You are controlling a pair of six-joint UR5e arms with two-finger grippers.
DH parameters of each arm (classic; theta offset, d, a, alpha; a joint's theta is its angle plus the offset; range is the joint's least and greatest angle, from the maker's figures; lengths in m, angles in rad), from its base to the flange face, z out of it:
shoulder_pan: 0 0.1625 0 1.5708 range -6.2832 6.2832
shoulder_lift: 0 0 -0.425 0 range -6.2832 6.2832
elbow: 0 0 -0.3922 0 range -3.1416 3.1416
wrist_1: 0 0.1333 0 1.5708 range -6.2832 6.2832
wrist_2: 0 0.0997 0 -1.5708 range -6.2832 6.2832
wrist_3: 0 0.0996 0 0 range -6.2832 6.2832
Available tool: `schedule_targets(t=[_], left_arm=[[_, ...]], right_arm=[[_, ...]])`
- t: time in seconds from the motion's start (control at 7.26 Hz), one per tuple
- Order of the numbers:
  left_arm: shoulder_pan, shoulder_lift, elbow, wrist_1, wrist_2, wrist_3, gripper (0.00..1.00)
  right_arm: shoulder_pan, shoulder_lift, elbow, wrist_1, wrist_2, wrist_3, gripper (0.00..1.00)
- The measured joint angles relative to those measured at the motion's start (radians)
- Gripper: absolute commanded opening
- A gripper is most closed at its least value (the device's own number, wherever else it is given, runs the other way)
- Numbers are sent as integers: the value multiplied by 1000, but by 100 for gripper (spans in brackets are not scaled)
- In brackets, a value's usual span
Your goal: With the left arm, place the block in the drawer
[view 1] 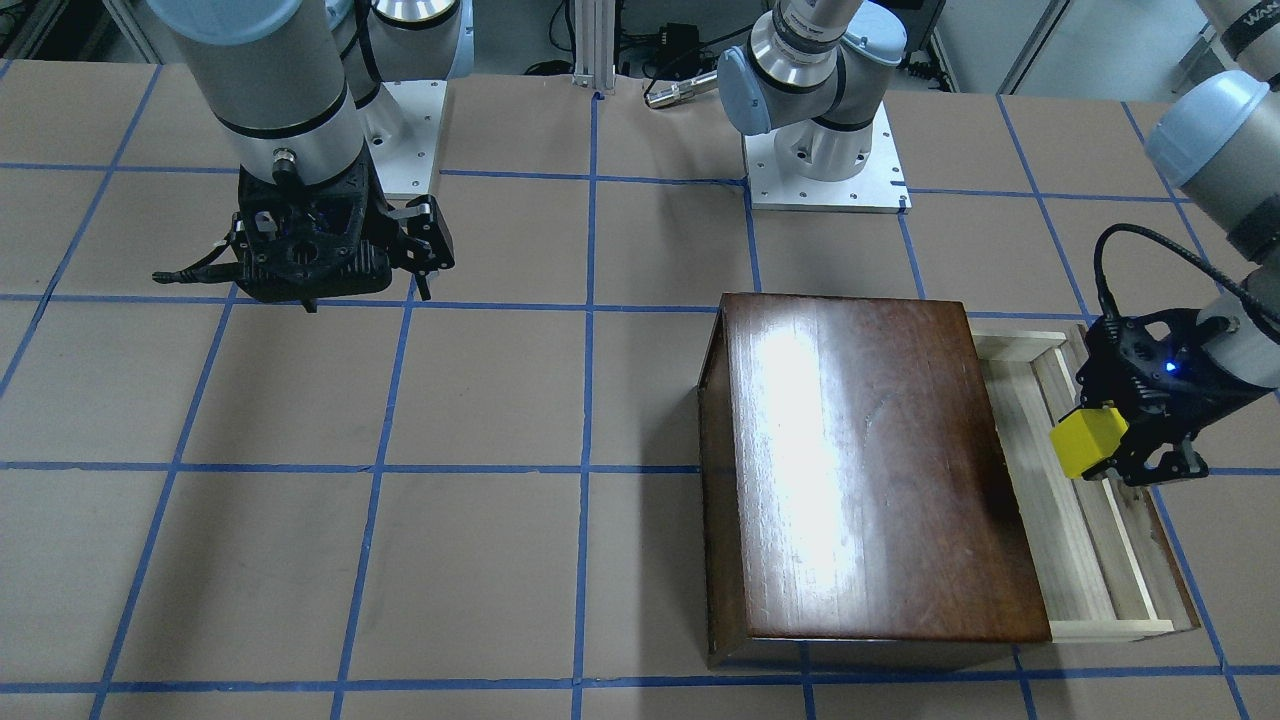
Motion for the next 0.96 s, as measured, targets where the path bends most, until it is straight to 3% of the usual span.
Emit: schedule_targets(t=[0.14, 0.28, 0.69, 0.96], left_arm=[[-4, -9, -17, 8, -1, -5, 72], [-5, -13, -27, 15, -7, -10, 100], [-11, 29, -21, 2, -43, -50, 100], [-15, 114, 2, -91, -47, -116, 100]], right_arm=[[0, 0, 0, 0, 0, 0, 100], [0, 0, 0, 0, 0, 0, 100], [0, 0, 0, 0, 0, -1, 100], [0, 0, 0, 0, 0, -1, 100]])
